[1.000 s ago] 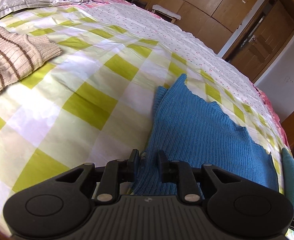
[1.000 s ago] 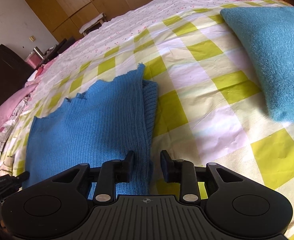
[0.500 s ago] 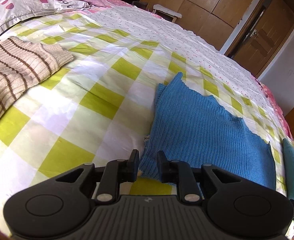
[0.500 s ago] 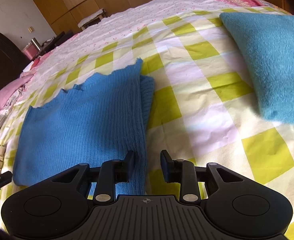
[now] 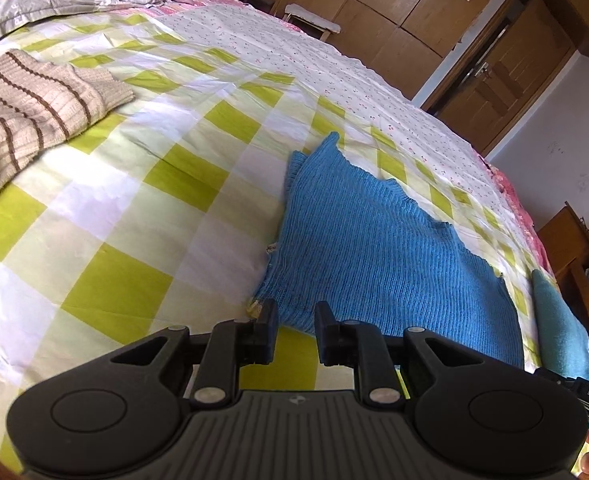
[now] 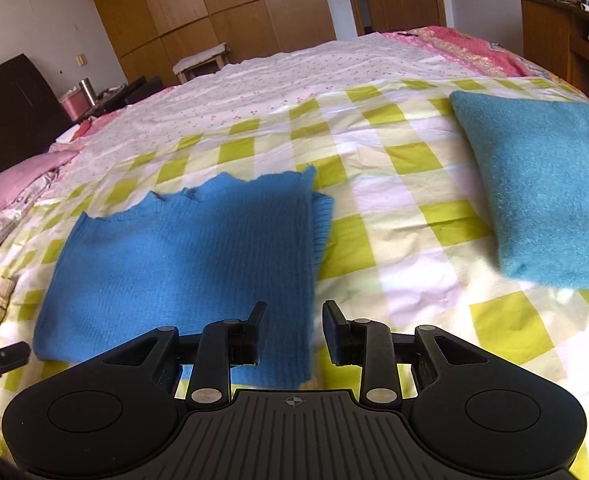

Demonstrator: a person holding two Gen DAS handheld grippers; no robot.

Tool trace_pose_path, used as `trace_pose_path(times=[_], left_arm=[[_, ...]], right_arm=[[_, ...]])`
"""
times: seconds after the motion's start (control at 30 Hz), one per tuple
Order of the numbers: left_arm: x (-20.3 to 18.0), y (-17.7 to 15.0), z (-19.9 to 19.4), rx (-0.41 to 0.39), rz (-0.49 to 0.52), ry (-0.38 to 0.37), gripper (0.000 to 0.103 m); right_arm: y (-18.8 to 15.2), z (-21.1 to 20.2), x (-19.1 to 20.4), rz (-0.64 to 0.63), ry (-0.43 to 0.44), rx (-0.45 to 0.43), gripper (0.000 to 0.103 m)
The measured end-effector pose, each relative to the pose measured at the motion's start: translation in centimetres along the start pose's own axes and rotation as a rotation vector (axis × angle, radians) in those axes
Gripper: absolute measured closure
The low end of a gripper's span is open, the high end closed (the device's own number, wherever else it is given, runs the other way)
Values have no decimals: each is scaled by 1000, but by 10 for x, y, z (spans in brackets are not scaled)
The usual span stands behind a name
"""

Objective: Fold small clothes

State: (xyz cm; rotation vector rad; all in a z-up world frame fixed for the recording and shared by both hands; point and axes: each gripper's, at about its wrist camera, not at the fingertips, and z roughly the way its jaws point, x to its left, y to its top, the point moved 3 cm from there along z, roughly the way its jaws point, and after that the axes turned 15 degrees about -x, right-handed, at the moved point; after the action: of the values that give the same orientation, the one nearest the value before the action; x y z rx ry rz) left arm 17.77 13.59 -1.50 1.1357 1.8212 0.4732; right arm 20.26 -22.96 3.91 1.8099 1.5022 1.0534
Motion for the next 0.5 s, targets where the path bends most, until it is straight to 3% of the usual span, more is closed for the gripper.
trace_pose_path(times=[0.3,0.5], left_arm=[[23,-5,13,-11,-86,-101,77],[32,1,17,-9,-73,-135,77]], right_arm=[[16,46,132,-129,208,105,71],[10,91,215,-201,269,162,70]])
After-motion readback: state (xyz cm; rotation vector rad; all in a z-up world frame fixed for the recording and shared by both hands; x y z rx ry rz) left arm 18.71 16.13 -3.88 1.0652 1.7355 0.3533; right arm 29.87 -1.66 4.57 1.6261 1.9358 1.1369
